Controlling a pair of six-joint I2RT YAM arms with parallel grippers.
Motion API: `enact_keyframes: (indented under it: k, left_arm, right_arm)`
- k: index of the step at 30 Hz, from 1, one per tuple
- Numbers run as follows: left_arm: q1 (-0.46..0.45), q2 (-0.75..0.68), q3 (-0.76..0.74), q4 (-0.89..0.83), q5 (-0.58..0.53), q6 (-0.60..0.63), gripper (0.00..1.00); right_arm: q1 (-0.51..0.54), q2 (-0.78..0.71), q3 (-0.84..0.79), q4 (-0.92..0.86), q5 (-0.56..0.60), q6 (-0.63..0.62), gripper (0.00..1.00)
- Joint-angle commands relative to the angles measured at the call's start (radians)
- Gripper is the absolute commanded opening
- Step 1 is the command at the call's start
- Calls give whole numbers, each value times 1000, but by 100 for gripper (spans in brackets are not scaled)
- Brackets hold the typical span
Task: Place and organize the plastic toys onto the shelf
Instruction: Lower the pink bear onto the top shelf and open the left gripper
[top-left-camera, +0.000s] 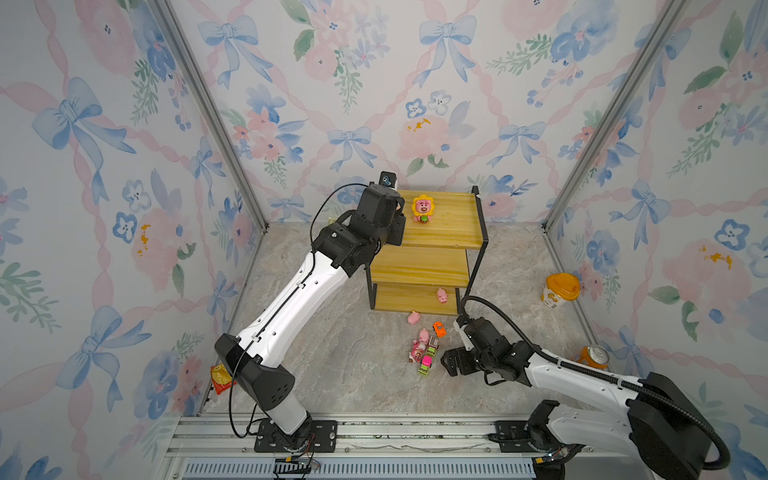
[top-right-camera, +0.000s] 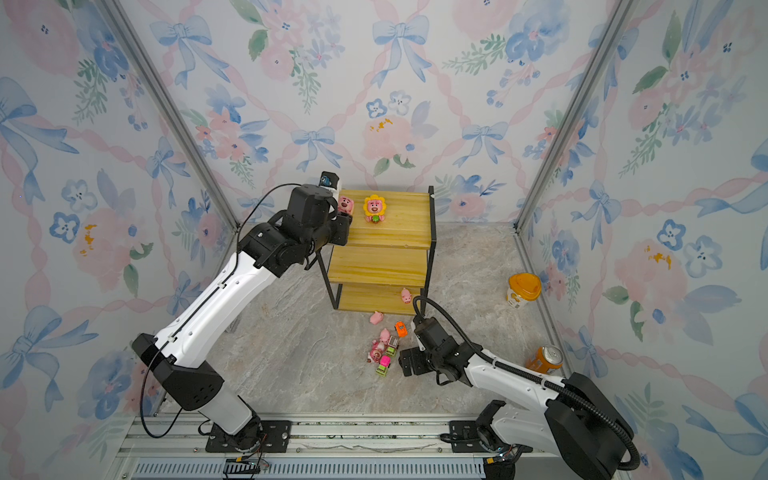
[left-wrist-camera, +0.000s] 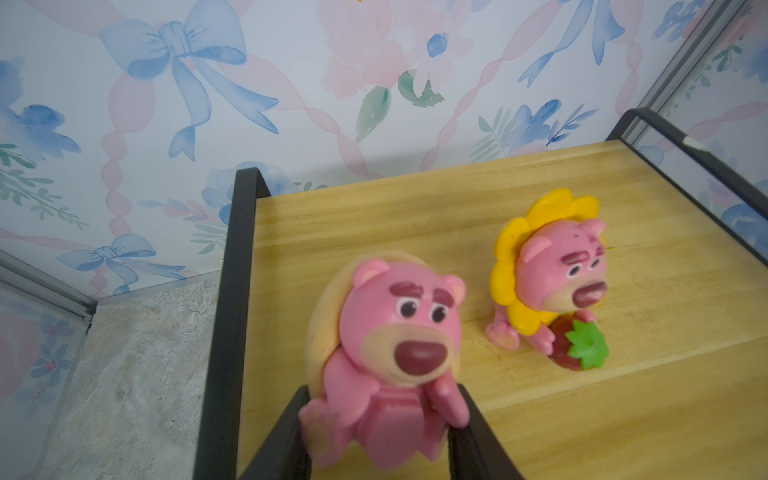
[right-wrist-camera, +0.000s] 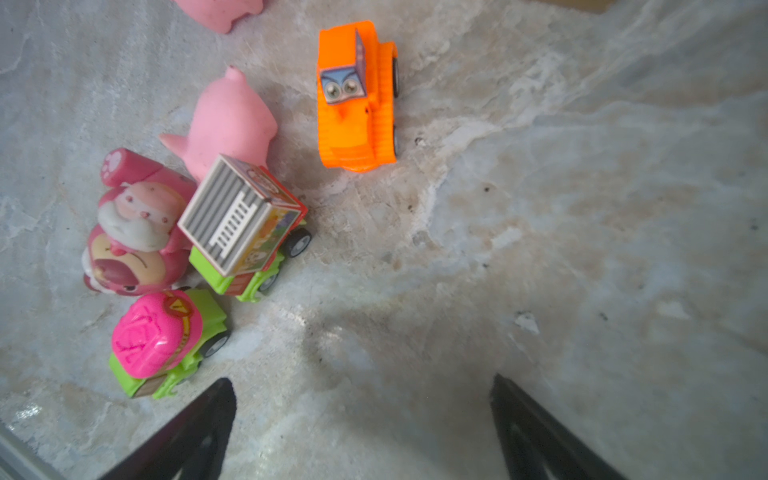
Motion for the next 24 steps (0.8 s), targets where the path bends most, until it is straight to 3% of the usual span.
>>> enact_keyframes:
  k: [1, 24]
  left_arm:
    - [-7, 4, -7, -14, -14, 12, 42]
    - [-5, 2, -30, -12, -14, 14, 48]
  right_arm:
    - [-12, -19, -18, 5, -11, -9, 98]
    - [-12, -17, -17, 4, -10, -9, 98]
